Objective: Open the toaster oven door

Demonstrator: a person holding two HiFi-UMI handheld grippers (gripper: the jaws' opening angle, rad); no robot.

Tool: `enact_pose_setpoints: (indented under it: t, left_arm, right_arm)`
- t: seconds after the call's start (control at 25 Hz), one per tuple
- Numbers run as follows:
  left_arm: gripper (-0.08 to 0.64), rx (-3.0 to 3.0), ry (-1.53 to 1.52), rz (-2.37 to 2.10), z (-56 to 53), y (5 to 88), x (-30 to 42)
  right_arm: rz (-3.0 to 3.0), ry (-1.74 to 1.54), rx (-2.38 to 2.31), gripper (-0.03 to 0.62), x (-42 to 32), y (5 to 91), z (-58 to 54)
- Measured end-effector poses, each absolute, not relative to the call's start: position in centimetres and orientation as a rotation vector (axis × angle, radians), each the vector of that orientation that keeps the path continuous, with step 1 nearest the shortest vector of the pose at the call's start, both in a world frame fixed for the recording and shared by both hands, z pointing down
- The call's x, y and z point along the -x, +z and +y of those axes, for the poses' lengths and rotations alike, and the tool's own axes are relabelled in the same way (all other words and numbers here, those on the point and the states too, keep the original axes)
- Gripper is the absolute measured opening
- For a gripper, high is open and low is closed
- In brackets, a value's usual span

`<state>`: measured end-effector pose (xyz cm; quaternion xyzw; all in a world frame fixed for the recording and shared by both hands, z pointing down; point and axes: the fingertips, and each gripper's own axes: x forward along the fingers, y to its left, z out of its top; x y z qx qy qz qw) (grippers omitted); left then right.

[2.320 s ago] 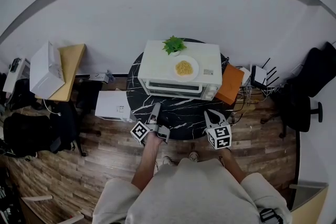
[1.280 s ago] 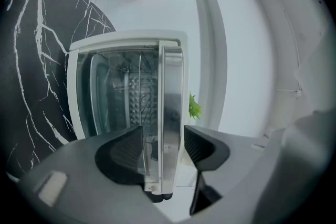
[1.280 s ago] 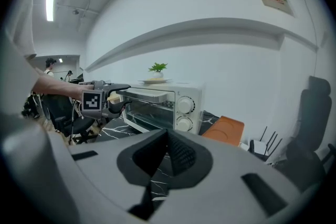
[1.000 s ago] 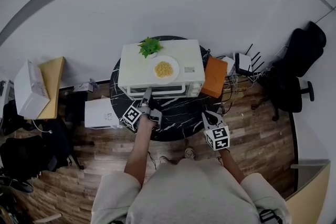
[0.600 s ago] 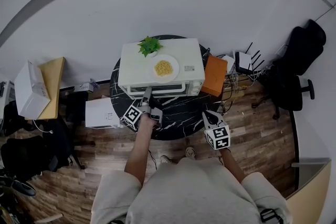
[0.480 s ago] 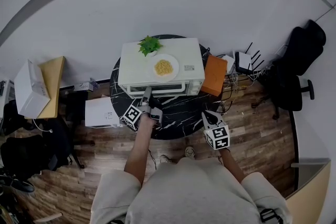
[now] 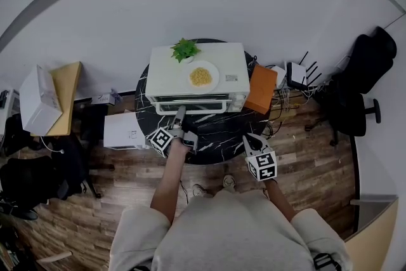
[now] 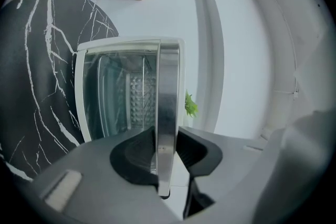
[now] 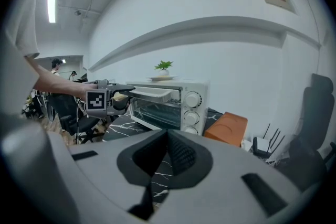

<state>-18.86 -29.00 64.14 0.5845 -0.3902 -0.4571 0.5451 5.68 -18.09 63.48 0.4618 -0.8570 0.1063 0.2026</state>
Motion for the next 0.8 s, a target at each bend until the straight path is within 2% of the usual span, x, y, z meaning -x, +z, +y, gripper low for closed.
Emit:
enact_pose_setpoints:
  t: [0.8]
  left_arm:
    - [0.109,-1.383,-1.097,-0.923,-25.3,65.5,18.6]
  right_arm:
    - [-2.406,0.294,-1.241,0.014,-4.8,64.1,-16.6]
